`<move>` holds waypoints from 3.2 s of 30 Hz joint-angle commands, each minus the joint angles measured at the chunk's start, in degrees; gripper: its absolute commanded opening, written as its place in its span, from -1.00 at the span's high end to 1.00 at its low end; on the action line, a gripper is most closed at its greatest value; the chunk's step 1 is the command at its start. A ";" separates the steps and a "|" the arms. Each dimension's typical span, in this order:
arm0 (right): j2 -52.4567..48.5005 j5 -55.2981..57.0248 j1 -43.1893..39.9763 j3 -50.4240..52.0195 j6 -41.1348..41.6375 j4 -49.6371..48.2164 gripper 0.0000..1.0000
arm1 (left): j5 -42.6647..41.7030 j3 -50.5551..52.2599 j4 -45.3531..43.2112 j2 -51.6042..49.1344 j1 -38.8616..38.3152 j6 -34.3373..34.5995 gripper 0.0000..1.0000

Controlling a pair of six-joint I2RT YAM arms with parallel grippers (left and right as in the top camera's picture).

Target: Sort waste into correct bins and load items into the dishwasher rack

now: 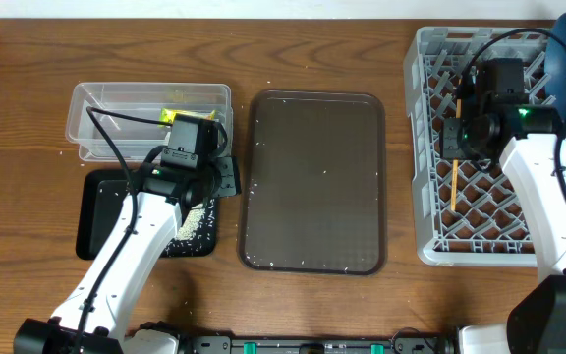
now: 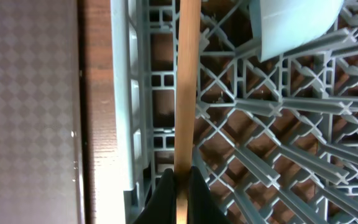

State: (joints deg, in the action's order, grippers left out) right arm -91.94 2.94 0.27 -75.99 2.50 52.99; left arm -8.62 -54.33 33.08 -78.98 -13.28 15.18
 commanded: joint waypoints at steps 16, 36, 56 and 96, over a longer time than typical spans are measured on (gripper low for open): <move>-9.25 0.26 -0.22 5.03 -0.90 -4.11 0.85 | 0.31 -0.66 -0.17 -0.11 0.24 -0.09 -0.11; -2.97 -2.97 -0.26 0.33 -0.90 -6.60 0.22 | 0.31 -0.68 -0.85 0.02 0.24 -0.13 -0.26; 6.25 -11.15 -0.20 -0.28 -4.07 -15.39 0.92 | 4.44 -5.20 -1.44 7.96 0.42 -6.60 -0.35; -11.80 -12.46 3.13 -0.04 -2.73 7.72 0.97 | 4.44 -5.16 2.86 5.88 0.42 -6.38 -0.37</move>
State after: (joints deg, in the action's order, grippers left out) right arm -103.35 -12.38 3.33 -75.42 -2.15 60.18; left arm -5.15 -58.52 35.81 -72.71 -13.17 9.98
